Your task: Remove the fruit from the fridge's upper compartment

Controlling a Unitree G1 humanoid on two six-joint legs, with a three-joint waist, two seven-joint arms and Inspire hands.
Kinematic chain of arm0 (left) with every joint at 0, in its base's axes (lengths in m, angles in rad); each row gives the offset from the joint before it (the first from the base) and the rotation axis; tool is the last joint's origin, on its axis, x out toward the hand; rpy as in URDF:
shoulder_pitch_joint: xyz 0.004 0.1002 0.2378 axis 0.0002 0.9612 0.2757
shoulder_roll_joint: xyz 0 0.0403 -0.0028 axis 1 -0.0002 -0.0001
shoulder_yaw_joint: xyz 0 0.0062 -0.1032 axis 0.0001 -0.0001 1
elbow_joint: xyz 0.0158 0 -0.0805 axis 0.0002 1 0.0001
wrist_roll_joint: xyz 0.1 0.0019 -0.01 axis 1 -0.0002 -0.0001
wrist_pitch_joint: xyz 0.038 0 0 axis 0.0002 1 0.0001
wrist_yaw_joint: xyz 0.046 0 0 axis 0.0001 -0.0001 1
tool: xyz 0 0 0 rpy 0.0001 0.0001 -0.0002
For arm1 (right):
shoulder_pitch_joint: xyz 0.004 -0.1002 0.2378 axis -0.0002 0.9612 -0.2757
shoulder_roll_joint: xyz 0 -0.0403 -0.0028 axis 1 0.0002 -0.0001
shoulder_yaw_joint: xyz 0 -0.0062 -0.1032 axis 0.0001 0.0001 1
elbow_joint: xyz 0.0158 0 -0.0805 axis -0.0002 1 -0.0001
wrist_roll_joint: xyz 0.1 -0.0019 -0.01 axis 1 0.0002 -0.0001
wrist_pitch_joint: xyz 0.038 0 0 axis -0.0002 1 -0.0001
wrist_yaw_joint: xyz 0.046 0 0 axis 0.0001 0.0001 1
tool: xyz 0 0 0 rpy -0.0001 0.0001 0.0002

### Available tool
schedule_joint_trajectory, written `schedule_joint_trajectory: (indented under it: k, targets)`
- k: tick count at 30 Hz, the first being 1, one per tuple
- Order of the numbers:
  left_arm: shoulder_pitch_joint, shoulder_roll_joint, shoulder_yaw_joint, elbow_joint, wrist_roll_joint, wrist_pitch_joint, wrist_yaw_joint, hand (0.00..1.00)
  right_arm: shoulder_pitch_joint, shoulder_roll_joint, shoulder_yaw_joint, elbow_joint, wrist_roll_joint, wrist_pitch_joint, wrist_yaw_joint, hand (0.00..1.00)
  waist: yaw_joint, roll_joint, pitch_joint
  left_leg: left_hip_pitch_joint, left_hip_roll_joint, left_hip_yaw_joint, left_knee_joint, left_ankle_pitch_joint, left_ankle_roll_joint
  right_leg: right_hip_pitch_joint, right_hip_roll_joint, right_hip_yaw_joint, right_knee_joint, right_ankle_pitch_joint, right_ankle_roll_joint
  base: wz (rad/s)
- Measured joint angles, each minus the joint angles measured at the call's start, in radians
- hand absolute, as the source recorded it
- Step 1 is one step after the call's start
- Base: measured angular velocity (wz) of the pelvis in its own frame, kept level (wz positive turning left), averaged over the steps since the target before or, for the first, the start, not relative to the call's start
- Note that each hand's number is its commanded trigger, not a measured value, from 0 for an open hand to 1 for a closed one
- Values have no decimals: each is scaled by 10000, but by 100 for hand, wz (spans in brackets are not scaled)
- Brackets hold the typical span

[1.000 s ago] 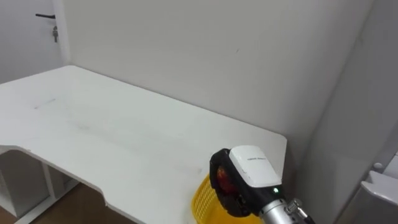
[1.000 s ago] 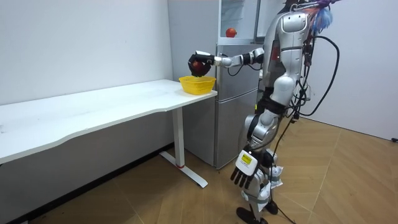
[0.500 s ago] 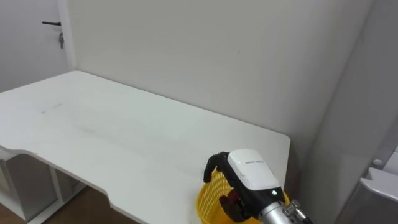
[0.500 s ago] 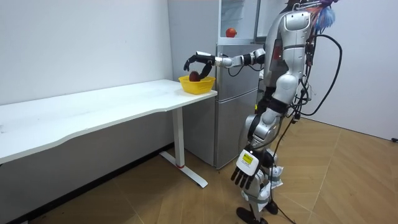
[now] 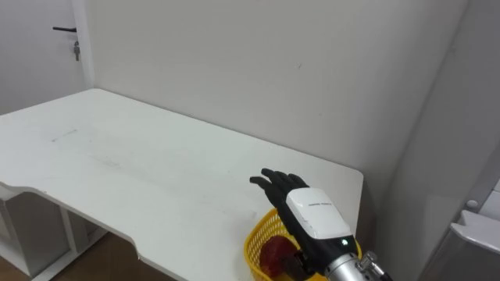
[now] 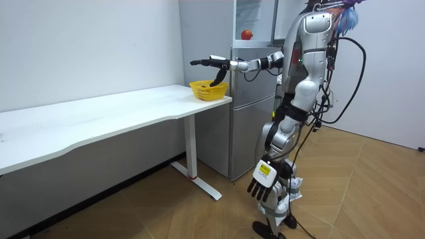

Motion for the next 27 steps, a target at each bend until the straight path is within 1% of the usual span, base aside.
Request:
schedule_joint_trajectory:
  k: [9,15,18,20,21,24,25,26,27]
  targets:
    - [5,-4,5,0,8,-1,7,0,-1,-3,-4,-1,1,-39,0,0,-3,-4,13,-13,-3,0,-1,-1,1,-14,-3,3,-1,0,0,0]
    - [6,-2,3,-7,8,-12,29,0,-8,-2,-13,-8,145,-217,-6,0,-53,-5,12,-17,-3,0,1,-1,1,-9,-4,-16,-4,0,0,0]
    - [0,-1,11,-9,1,-16,63,0,-10,6,-71,-10,499,-334,-19,0,-180,23,29,-5,0,20,13,-1,1,-3,-10,-13,2,0,0,-2]
    - [-7,-1,13,-18,0,-34,93,0,-10,13,-247,-74,849,-415,-36,0,-222,97,61,-6,13,135,13,-1,2,-40,-13,48,13,0,0,-12]
    - [-6,0,13,-40,-1,-33,97,0,-10,12,-305,-83,918,-418,-40,0,-233,122,57,-14,19,172,17,-1,3,-64,-15,78,27,0,-1,-14]
    - [7,-20,9,-128,-1,-30,203,0,-9,14,-662,-504,1356,-416,-87,0,-430,269,4,-63,29,322,-5,15,29,-185,-21,241,48,5,-8,-14]
    - [12,-66,12,-124,0,-29,306,0,49,14,-851,-912,1503,-418,-189,0,-485,372,5,-21,42,455,-10,15,31,-198,-17,347,57,7,-11,-21]
    - [17,-90,11,-127,2,-30,315,0,141,19,-983,-1409,1545,-418,-424,0,-575,435,-38,-1,40,500,-14,20,39,-195,-17,411,58,10,-11,-20]
    - [22,-98,11,-127,2,-31,319,0,190,20,-1031,-1672,1545,-422,-549,0,-662,480,-64,9,40,516,-17,23,43,-195,-16,443,58,14,-7,-13]
